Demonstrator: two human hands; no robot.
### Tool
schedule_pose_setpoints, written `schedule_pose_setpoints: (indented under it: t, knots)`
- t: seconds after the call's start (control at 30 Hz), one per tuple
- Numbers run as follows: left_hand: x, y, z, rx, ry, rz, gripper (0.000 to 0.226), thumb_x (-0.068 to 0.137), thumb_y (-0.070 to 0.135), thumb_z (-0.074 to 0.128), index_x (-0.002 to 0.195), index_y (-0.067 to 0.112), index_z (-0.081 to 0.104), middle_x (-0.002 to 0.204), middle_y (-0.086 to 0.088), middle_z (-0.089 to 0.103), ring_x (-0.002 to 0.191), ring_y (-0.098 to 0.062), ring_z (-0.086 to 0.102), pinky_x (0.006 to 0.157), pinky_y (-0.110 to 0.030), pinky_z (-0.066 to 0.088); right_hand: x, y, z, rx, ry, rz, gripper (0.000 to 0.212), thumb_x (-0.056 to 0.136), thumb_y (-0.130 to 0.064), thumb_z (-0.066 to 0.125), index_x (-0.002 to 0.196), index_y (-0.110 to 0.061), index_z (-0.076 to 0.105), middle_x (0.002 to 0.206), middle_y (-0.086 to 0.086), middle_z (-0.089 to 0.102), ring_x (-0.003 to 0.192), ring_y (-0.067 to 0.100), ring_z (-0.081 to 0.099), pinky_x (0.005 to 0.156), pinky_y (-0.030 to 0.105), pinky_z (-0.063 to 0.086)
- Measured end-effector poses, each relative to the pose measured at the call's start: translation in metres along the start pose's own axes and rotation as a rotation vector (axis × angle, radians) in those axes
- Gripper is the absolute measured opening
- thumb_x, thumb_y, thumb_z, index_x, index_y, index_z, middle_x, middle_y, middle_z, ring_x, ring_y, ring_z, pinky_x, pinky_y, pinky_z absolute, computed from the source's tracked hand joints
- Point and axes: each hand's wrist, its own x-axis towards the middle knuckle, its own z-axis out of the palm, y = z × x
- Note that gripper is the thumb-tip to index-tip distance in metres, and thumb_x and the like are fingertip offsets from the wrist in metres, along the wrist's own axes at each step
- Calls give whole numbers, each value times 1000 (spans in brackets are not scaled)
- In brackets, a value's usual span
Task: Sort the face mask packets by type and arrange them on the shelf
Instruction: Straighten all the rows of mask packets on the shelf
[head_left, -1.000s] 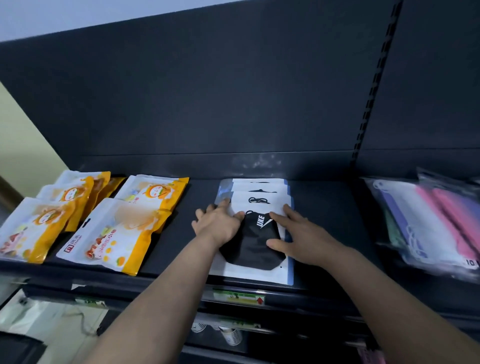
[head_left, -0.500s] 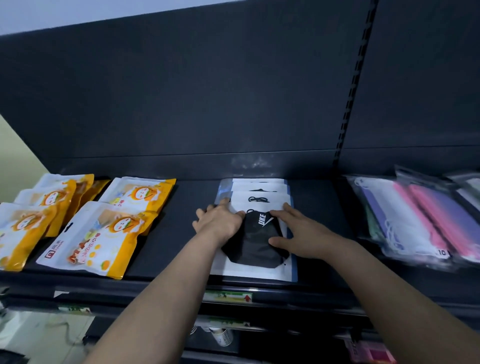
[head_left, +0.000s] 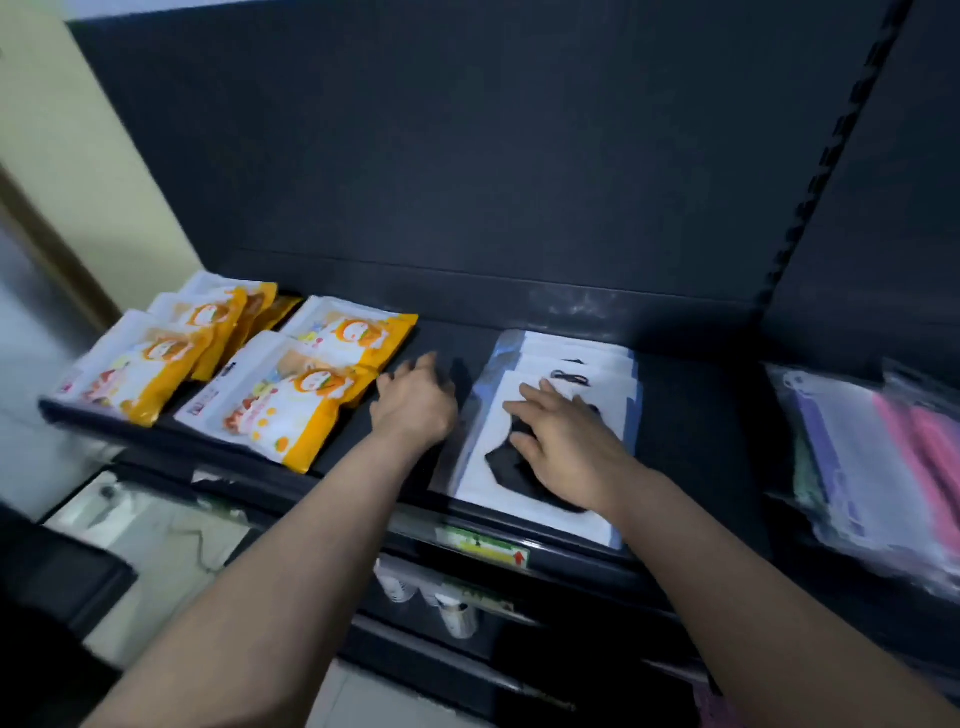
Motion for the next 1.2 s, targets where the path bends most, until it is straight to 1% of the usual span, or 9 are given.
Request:
schedule_pose_setpoints:
  t: [0.17, 0.37, 0.47, 0.53, 0.63, 0.77, 0.87, 0.97, 1.2]
  knots:
    - [4, -65, -41, 83, 170, -60, 53, 97, 34, 43, 147, 20, 34, 151, -13, 36, 138, -39, 26, 110, -48, 29, 45, -48, 14, -36, -23, -104, 49, 99, -35, 40, 146, -22, 34, 156, 1, 27, 146, 20, 16, 116, 42, 20]
    - [42, -154, -90, 124, 191, -83, 59, 97, 38, 43, 151, 22, 27, 156, -15, 27, 143, -37, 20, 115, -47, 25, 102, -107, 40, 89, -69, -59, 63, 96, -48, 42, 150, -26, 21, 159, 3, 14, 147, 25, 12, 118, 40, 19]
    - [75, -187, -108, 90, 116, 52, 68, 94, 42, 54, 152, 19, 27, 159, -12, 20, 144, -33, 22, 114, -42, 28, 132, -133, 56, 230, -100, 15, 76, 89, -58, 48, 151, -27, 15, 161, 2, 1, 147, 26, 4, 117, 45, 19]
    - [98, -203, -112, 82, 49, 127, 75, 92, 41, 59, 153, 18, 23, 163, -8, 10, 149, -27, 11, 117, -39, 25, 149, -146, 66, 255, -127, 68, 85, 86, -62, 50, 151, -30, 7, 160, 0, -11, 147, 29, -6, 118, 48, 15]
    - [123, -214, -114, 16, -100, 123, 86, 87, 49, 63, 154, 24, 17, 163, -4, 11, 149, -26, 11, 119, -39, 21, 165, -155, 67, 267, -141, 132, 92, 84, -63, 53, 151, -31, 0, 159, -2, -19, 146, 32, -12, 118, 48, 10]
    - [139, -220, -108, -71, -277, 143, 85, 89, 48, 62, 155, 27, 12, 162, -3, 14, 147, -26, 20, 119, -41, 23, 177, -158, 70, 287, -198, 164, 92, 81, -63, 57, 151, -31, 7, 159, -6, -16, 147, 18, 9, 116, 40, 22]
    - [148, -218, -106, -146, -302, 115, 81, 91, 45, 60, 155, 26, 14, 159, -3, 23, 143, -25, 30, 116, -40, 29, 186, -161, 70, 317, -202, 199, 87, 81, -64, 57, 150, -34, 14, 159, -7, -15, 140, 13, 27, 111, 32, 28]
    - [152, -212, -104, -164, -284, 75, 76, 90, 44, 61, 153, 27, 21, 153, -6, 37, 135, -28, 42, 111, -42, 37, 188, -157, 70, 309, -172, 212, 87, 80, -61, 60, 150, -32, 18, 160, -7, -9, 138, 12, 30, 107, 27, 29]
    - [145, -186, -98, -49, -327, 43, 72, 87, 43, 57, 148, 20, 27, 141, -12, 48, 129, -33, 45, 105, -45, 42, 187, -140, 56, 221, -153, 217, 86, 79, -54, 66, 149, -30, 23, 157, -9, 16, 138, 14, 30, 109, 29, 32]
